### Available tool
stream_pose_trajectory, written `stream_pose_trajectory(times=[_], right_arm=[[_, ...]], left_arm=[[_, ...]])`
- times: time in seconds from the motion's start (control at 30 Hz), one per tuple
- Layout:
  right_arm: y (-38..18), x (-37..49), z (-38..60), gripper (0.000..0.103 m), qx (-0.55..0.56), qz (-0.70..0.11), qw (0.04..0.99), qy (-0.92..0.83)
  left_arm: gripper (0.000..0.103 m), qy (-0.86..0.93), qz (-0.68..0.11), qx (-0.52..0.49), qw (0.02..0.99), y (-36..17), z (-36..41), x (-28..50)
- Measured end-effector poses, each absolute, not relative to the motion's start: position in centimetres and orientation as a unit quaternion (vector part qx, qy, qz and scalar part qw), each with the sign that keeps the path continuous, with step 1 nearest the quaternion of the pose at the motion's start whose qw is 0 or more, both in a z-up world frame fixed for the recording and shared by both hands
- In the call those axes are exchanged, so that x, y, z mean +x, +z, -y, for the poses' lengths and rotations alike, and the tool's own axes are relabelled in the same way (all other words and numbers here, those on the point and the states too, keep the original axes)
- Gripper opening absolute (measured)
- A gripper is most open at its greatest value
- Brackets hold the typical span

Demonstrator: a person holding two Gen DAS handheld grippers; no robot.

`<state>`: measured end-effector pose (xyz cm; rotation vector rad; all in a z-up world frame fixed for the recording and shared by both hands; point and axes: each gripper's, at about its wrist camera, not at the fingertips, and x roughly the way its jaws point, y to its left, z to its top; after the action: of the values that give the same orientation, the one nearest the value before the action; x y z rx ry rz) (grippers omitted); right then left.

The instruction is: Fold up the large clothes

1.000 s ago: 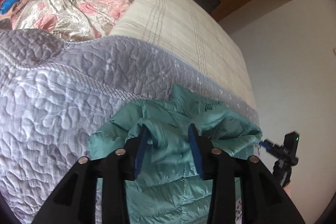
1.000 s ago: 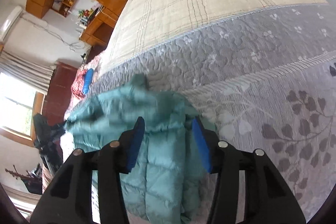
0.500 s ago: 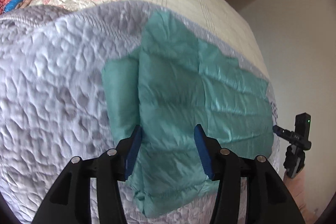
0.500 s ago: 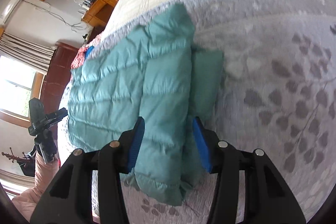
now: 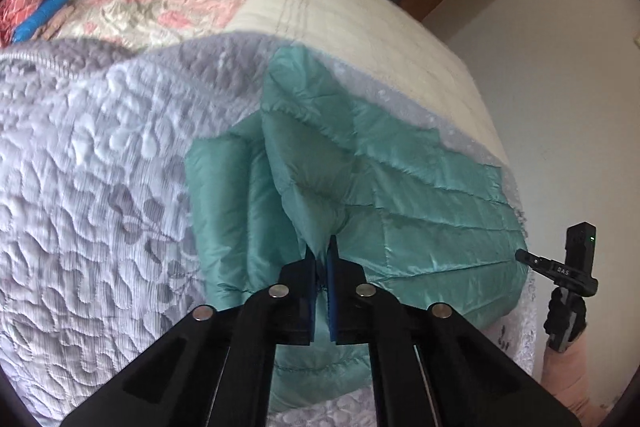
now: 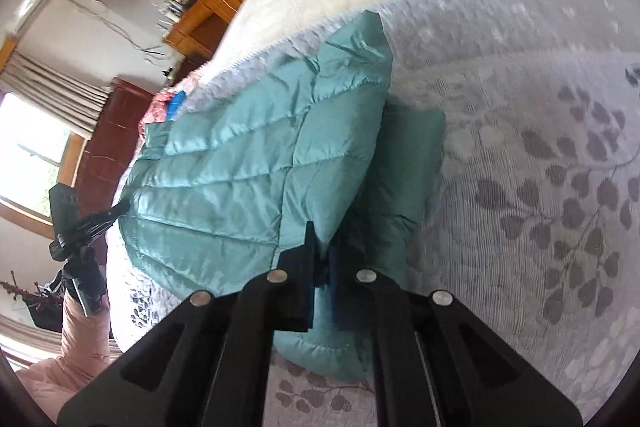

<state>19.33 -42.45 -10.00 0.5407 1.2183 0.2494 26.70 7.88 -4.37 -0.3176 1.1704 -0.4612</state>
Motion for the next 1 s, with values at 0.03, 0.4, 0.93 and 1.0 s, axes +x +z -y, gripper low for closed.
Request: stream_pose_trajectory(times=[0.03, 0.4, 0.93, 1.0], right_arm=[[-11.0, 19.4, 42.5, 0.003, 0.253, -0.573, 0.772, 0.111], [-14.7, 19.4, 41.7, 0.004, 0.269, -0.59, 0.754, 0.1], [-8.9, 17.8, 43.9, 0.07, 0.271, -0.533, 0.795, 0.099], [-9.0, 18.1, 44.7, 0.075, 0.277, -0.53, 0.796, 0.092]], left_arm=[[0.004, -0.205, -0.555, -0.147, 0.793, -5.5, -8.0, 26.9], [0.006, -0.181, -0.579, -0.127, 0.784, -9.7, -6.3, 26.9], [0.073, -0.154, -0.532, -0.111, 0.825, -3.9, -7.0, 26.8], [0.076, -0.148, -0.528, -0.112, 0.829, -3.8, -8.3, 27.3]])
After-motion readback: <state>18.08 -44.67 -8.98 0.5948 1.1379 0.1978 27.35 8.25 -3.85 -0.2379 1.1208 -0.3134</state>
